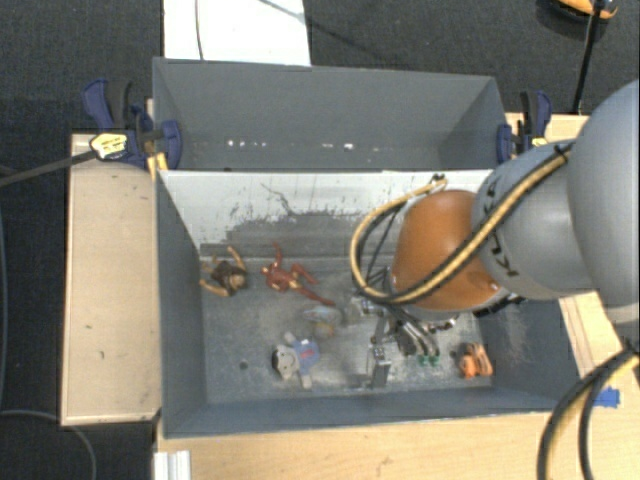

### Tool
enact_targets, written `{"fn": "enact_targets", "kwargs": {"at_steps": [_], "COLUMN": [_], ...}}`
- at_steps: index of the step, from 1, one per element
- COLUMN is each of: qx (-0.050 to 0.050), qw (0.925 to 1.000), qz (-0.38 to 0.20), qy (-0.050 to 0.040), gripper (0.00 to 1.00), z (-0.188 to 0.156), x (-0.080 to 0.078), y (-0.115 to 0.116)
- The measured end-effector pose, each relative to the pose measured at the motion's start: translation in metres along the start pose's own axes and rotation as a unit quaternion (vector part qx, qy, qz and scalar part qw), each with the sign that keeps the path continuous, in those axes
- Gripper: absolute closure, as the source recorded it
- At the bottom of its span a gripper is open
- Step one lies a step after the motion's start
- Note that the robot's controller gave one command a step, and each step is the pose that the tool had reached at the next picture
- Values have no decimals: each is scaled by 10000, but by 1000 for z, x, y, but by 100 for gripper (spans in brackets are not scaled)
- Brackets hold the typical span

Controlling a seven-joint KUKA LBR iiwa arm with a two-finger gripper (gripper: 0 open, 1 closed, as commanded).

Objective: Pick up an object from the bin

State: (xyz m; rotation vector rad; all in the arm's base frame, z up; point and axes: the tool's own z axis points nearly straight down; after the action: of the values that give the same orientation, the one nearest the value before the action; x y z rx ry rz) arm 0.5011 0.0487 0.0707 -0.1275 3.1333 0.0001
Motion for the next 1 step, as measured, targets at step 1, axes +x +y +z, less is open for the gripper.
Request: {"fn": "enact_targets", "kwargs": {"at_steps": [1], "qx": [0], "qw": [10000], "qz": [-2], "qy": [0], "gripper": [0], "z": [0], "x": [0], "y": [0]}}
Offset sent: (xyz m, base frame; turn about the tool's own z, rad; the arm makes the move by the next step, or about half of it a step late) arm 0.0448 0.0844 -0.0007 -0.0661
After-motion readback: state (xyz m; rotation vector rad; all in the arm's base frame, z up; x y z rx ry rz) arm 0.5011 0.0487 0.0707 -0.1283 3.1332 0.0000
